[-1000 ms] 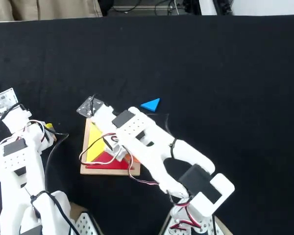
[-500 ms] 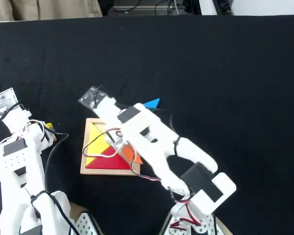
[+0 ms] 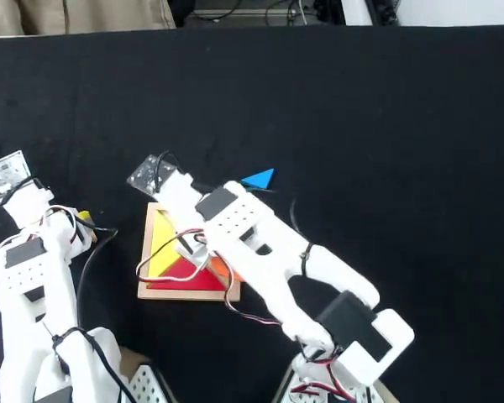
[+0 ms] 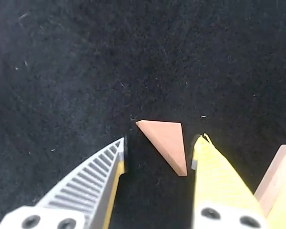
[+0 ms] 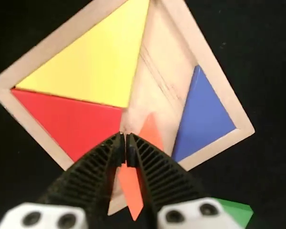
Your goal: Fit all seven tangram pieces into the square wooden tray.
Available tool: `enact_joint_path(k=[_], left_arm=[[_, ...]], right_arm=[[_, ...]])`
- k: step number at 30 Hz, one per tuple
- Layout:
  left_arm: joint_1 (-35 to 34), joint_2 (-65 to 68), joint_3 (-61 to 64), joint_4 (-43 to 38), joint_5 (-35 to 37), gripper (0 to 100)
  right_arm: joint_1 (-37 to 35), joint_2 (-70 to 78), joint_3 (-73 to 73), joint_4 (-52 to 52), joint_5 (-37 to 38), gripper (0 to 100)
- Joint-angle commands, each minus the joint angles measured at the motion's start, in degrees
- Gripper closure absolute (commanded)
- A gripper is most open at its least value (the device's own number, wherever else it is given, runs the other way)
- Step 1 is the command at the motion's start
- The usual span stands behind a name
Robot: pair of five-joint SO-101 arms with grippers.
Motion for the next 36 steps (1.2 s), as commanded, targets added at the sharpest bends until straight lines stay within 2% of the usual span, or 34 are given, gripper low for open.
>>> enact_joint_path(k=[1,12,19,25,28,31,36], left_arm=[[0.31,-0.35,-0.13,-0.7,0.0,76],[0.22,-0.26,-0.13,-0.62,0.0,76],[0.48,-0.26,-0.13,-0.53,0.0,76],[0.48,-0.26,-0.04,-0.62,0.0,76],[0.48,-0.18,-0.04,-0.62,0.0,76],[0.48,-0.18,-0.04,-0.62,0.0,76],[0.31,-0.18,-0.04,-0.62,0.0,76]], right_arm=[[-0.62,1.8,-1.98,-0.53,-0.62,98.8],[1.05,13.85,-10.77,2.02,-0.53,98.8],[5.36,12.26,-12.53,1.58,-0.62,98.8],[5.19,4.97,-10.15,3.87,-0.62,98.8],[5.01,1.54,-6.29,1.23,-0.62,98.8],[4.57,1.8,-3.21,-2.29,-0.62,98.7],[1.76,6.73,-5.23,-1.23,-0.26,98.7]])
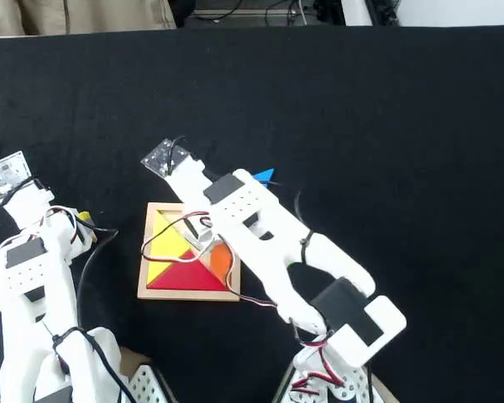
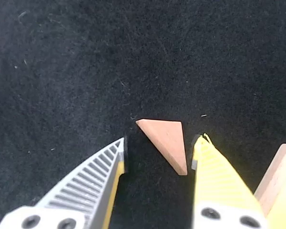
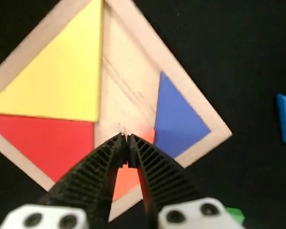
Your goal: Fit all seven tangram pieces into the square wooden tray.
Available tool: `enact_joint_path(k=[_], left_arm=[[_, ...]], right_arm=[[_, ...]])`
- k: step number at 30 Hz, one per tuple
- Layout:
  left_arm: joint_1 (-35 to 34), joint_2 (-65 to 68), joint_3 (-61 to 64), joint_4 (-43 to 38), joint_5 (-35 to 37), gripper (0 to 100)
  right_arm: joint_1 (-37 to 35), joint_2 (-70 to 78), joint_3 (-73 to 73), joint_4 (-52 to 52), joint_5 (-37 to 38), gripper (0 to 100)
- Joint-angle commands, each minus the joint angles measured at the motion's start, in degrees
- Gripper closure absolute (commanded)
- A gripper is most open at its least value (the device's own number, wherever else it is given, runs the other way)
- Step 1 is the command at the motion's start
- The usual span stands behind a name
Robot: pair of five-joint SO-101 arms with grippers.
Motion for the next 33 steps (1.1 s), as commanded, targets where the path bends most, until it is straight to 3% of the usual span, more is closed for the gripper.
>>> enact_joint_path(k=[1,9,14,17,20,26,29,33], left_arm=[[0.31,-0.18,-0.31,-0.62,0.0,76],[0.48,-0.53,-0.31,-0.44,0.0,76],[1.54,-0.79,-2.51,0.0,0.44,76],[2.95,-0.79,-8.48,5.45,0.26,76],[6.46,-0.09,-17.63,15.91,-0.44,76],[14.02,6.77,-34.07,33.41,-10.2,76],[12.53,13.36,-40.22,35.08,-14.42,76],[4.53,23.03,-42.33,33.58,-18.99,76]], right_arm=[[-1.67,2.33,-2.95,0.88,-0.18,98.7],[-1.49,4.79,-7.16,9.23,-0.35,98.8],[-1.41,-5.14,-5.05,8.79,-1.14,98.8],[0.7,-15.52,1.19,5.98,-2.99,98.8],[6.51,-25.63,10.24,-1.14,-3.08,98.7],[15.65,-32.84,23.08,-13.45,-3.52,98.4],[15.91,-32.75,24.22,-13.89,-4.84,98.4],[16.0,-32.75,24.84,-14.07,-5.36,98.5]])
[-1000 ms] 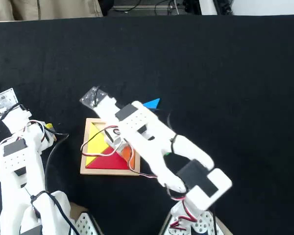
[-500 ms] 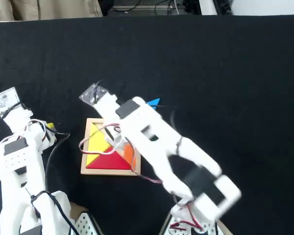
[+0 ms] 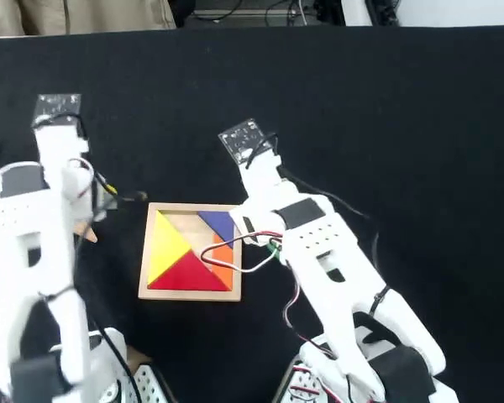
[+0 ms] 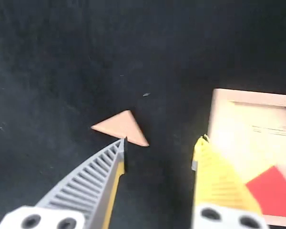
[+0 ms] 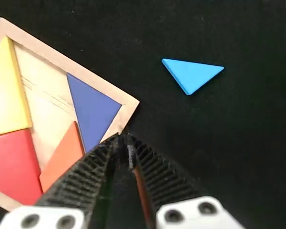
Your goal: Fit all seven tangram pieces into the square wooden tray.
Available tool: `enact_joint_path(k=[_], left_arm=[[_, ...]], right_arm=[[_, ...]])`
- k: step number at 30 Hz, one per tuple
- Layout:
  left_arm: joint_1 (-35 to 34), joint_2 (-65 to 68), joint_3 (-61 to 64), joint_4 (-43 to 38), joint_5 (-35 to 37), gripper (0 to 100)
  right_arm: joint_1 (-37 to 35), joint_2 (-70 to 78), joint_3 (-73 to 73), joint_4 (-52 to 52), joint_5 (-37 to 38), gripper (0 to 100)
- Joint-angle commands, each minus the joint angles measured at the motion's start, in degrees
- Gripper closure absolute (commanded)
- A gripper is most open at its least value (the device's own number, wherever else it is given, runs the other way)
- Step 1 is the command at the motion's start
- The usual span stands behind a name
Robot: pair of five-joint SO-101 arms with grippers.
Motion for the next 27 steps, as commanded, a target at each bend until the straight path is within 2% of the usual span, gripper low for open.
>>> enact_joint_path(k=[1,4,6,12,14,19,23,27], left_arm=[[-8.75,9.76,-5.05,0.53,-6.42,76],[-14.46,13.45,-5.14,0.79,-10.81,76],[-16.66,13.54,-5.14,-1.85,-12.31,76],[-12.7,14.24,-5.14,-0.09,-23.91,76],[-12.18,15.21,-5.49,-1.32,-24.44,76],[-13.76,22.51,-5.32,-12.4,-24.26,76],[-14.29,34.55,-8.04,-13.19,-24.35,76],[-17.27,46.59,-16.75,-12.84,-24.44,76]], right_arm=[[1.05,-2.59,-0.22,-1.14,-0.62,98.5],[1.05,-2.68,0.4,-1.76,-0.62,98.5],[1.05,-2.68,1.1,-3.43,-0.62,98.4],[0.97,-2.68,2.51,-5.1,-0.53,98.4],[0.97,-2.68,2.51,-5.1,-0.44,98.4],[0.88,-2.59,2.51,-5.1,-0.35,98.4],[0.79,-2.59,2.51,-5.1,-0.26,98.4],[0.79,-2.59,2.59,-5.1,-0.26,98.4]])
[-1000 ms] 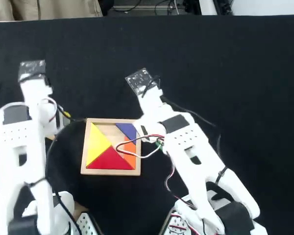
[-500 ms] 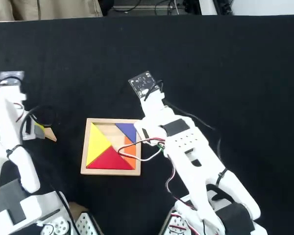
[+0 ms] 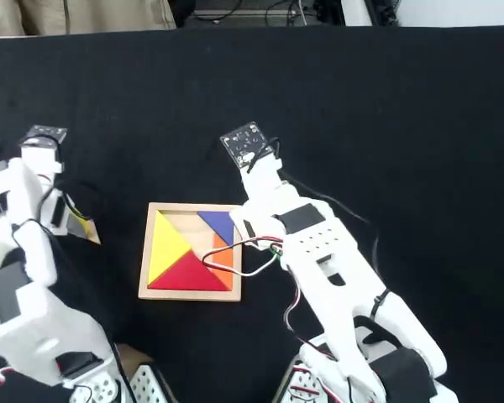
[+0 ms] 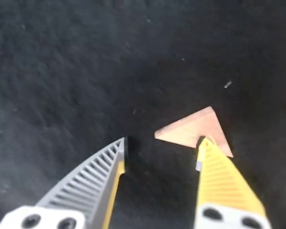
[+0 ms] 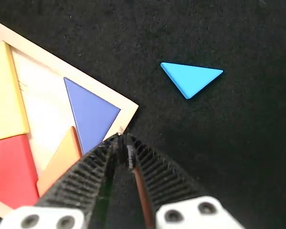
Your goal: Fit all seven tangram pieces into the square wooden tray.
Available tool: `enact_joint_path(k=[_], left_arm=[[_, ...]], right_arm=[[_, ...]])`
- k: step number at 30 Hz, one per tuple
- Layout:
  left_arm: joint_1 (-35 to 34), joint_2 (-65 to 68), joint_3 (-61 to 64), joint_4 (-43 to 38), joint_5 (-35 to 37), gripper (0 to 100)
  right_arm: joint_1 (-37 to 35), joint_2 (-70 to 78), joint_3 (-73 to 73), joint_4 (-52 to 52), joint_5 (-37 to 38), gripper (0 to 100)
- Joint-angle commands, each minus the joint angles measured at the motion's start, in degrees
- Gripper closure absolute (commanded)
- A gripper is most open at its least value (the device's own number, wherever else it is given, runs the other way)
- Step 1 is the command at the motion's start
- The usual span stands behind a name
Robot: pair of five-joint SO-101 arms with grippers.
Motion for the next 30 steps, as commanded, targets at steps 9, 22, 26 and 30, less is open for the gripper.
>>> enact_joint_path(k=[9,22,26,30], left_arm=[[-9.36,28.66,-38.2,18.02,-7.74,76],[-7.78,28.66,-61.93,39.21,-11.08,76],[-3.91,21.8,-55.96,39.21,-11.34,76],[-1.1,14.95,-48.92,39.12,-20.31,76]], right_arm=[[0.88,-1.98,-0.31,-0.97,0.0,98.4],[0.88,-1.98,-0.31,-0.97,0.0,98.4],[0.88,-1.98,-0.31,-0.97,0.0,98.4],[0.88,-1.98,-0.31,-0.97,2.02,98.4]])
